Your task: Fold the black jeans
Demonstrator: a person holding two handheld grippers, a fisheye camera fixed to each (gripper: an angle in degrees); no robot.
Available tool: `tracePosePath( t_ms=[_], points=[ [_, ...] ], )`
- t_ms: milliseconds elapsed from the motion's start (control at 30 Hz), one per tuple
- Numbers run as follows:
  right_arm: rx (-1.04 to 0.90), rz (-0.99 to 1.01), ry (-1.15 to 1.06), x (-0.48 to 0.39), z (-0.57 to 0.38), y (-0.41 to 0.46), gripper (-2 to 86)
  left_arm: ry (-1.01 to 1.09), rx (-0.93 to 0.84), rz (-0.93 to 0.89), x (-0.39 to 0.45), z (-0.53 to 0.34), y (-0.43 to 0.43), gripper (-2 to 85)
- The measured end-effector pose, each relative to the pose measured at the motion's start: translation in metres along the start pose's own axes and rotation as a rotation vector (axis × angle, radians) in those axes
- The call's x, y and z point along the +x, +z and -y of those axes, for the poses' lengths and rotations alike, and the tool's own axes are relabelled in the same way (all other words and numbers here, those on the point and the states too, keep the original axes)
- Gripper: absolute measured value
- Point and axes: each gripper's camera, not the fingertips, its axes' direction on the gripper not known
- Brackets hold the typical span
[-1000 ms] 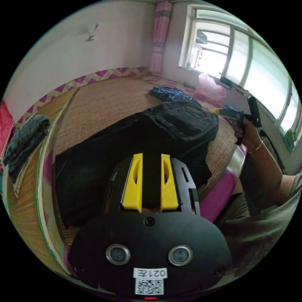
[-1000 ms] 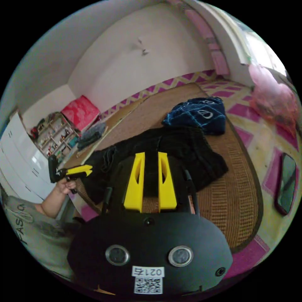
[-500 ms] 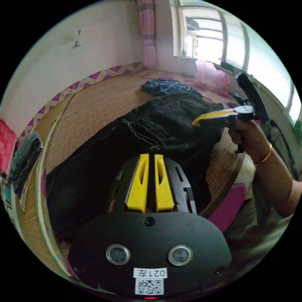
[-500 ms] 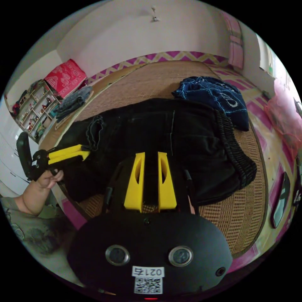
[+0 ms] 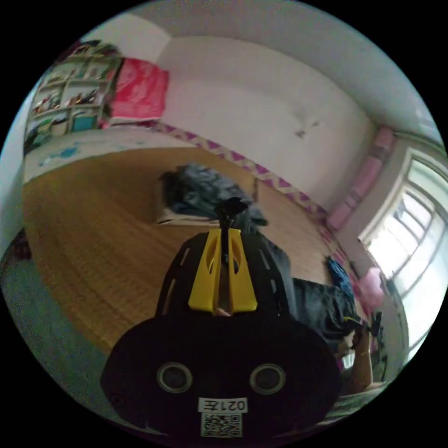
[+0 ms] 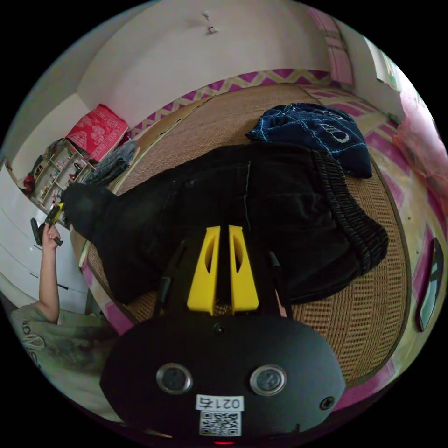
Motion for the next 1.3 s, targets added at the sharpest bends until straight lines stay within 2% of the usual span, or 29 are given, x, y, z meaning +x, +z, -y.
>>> tracePosePath(
  t_ms=[100, 200, 300, 433, 500, 633, 700, 800, 900, 1033, 1100, 1300],
  points=[
    [-0.005, -0.027, -0.008, -0.009, 0.001, 0.001, 2.8, -0.145, -0.123, 0.141, -0.093, -0.005, 0.028, -0.7],
    [-0.014, -0.055, -0.02, -0.02, 0.002, 0.003, 3.1, -0.275, -0.223, 0.047, -0.153, -0.023, 0.058, -0.6],
    [-0.018, -0.082, -0.043, -0.032, 0.002, 0.004, 4.6, -0.308, -0.188, -0.065, -0.173, -0.024, 0.058, -0.5],
    [-0.009, -0.09, -0.132, -0.048, 0.002, -0.006, 6.3, -0.335, -0.064, -0.058, -0.184, -0.022, 0.035, -0.7],
    [0.06, -0.07, -0.166, -0.048, 0.005, -0.027, 6.9, -0.227, -0.013, -0.015, -0.17, -0.013, 0.023, -0.4],
    [0.101, -0.157, -0.311, -0.049, 0.031, -0.042, 7.3, 0.115, -0.097, -0.024, -0.107, 0.004, 0.049, 1.8],
    [0.062, -0.273, -0.456, -0.056, 0.057, -0.033, 6.6, 0.359, -0.182, -0.066, -0.056, 0.008, 0.082, 5.8],
    [-0.046, -0.338, -0.598, -0.061, 0.094, -0.013, 7.0, 0.546, -0.315, -0.144, -0.005, 0.008, 0.131, 7.9],
    [-0.157, -0.305, -0.67, -0.063, 0.129, 0.008, 8.1, 0.668, -0.429, -0.208, 0.031, 0.005, 0.174, 8.7],
    [-0.285, -0.258, -0.725, -0.063, 0.155, 0.03, 7.5, 0.8, -0.49, -0.187, 0.055, 0.001, 0.207, 9.6],
    [-0.337, -0.2, -0.738, -0.061, 0.163, 0.035, 3.0, 0.821, -0.522, -0.2, 0.058, 0.001, 0.22, 9.9],
    [-0.208, -0.072, -0.743, -0.056, 0.152, -0.016, -0.7, 0.858, -0.569, -0.225, 0.052, -0.003, 0.234, 9.4]
  ],
)
